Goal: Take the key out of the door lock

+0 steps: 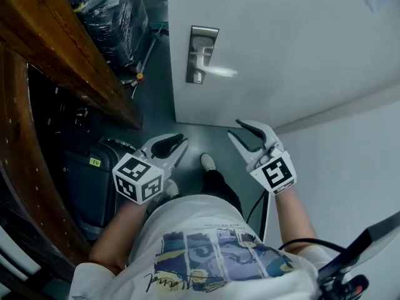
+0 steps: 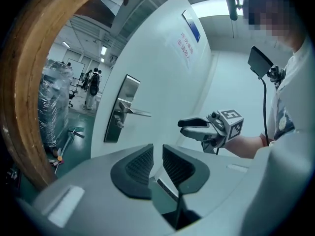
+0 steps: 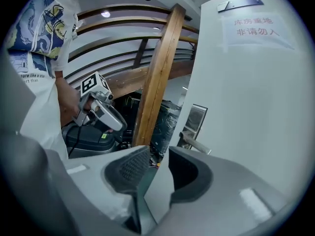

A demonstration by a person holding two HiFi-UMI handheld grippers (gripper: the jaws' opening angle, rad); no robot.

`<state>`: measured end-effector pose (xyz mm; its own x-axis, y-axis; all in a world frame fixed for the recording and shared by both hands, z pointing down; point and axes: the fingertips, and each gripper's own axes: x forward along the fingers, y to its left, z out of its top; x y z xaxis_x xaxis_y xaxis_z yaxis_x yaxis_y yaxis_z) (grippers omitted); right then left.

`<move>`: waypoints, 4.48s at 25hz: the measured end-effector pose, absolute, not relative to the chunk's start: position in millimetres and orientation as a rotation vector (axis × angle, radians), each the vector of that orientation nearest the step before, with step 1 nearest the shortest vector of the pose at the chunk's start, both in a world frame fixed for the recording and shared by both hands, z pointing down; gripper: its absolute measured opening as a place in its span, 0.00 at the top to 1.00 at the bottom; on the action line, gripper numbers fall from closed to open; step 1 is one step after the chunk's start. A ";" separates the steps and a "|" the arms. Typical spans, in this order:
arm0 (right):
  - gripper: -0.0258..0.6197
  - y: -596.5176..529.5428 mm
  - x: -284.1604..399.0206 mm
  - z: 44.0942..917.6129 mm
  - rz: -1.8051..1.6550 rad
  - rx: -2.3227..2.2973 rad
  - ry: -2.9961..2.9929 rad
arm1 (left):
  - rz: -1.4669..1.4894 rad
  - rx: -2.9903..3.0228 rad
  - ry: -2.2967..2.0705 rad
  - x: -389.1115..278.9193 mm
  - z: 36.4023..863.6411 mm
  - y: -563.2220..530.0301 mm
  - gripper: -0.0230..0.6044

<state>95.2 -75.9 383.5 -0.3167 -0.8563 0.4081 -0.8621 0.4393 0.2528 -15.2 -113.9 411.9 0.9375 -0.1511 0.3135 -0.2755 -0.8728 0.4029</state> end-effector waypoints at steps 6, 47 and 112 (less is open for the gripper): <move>0.75 -150.6 137.7 379.3 -0.157 1.209 -2.269 | 0.335 2.542 -0.475 19.3 424.2 -156.0 0.83; 0.78 -247.2 123.0 427.7 -0.186 0.699 -2.535 | -0.346 1.762 -0.599 102.2 503.9 -279.4 0.71; 0.74 -238.0 154.4 423.0 -0.023 0.827 -2.536 | -0.391 1.642 -0.529 58.8 479.0 -195.9 0.92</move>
<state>154.4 -238.0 423.0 -0.7080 -0.5607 0.4293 -0.5530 0.8183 0.1568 58.8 -195.9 479.0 0.8345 -0.5489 0.0480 -0.1156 -0.0893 0.9893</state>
